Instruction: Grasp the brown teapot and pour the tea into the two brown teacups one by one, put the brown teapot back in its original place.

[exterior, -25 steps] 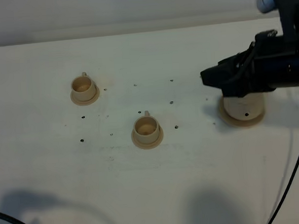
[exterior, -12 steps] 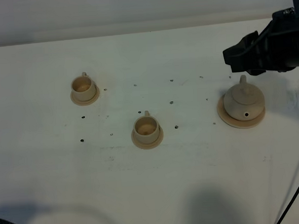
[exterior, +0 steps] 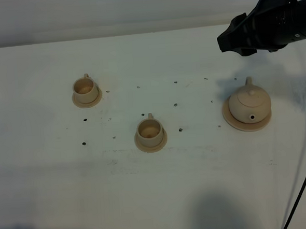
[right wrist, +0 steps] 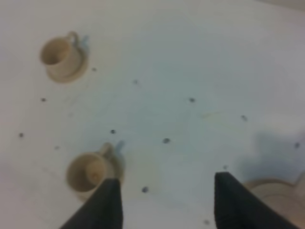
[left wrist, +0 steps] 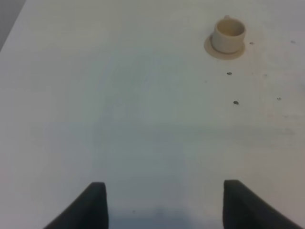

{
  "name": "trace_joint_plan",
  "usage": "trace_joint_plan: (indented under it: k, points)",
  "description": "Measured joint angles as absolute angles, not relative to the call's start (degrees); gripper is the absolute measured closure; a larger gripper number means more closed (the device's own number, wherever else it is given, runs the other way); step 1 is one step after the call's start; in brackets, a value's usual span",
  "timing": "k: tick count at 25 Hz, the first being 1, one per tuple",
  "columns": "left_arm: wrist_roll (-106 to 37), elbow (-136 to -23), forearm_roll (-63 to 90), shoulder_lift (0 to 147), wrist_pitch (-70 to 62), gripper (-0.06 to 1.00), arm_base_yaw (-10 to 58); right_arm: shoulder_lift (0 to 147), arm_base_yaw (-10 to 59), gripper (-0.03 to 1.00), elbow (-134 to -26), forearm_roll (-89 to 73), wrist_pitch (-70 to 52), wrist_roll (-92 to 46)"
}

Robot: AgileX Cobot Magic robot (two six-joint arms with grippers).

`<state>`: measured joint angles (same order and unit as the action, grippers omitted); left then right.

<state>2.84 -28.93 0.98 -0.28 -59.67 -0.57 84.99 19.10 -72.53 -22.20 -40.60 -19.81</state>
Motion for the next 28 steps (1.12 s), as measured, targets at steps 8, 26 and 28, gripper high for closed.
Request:
trace_joint_plan:
  k: [8,26,28]
  points:
    - [2.84,-28.93,0.98,-0.28,-59.67,0.42,-1.65,92.38,14.59,0.51,-79.28,-11.82,-48.56,-11.85]
    - [2.84,-28.93,0.98,-0.28,-59.67,0.42,-1.65,118.2,11.12,0.48,-107.27,-4.56,-68.49,-3.48]
    - [2.84,-28.93,0.98,-0.28,-59.67,0.42,-1.65,118.73,11.12,0.46,-107.95,-4.51,-68.75,-2.76]
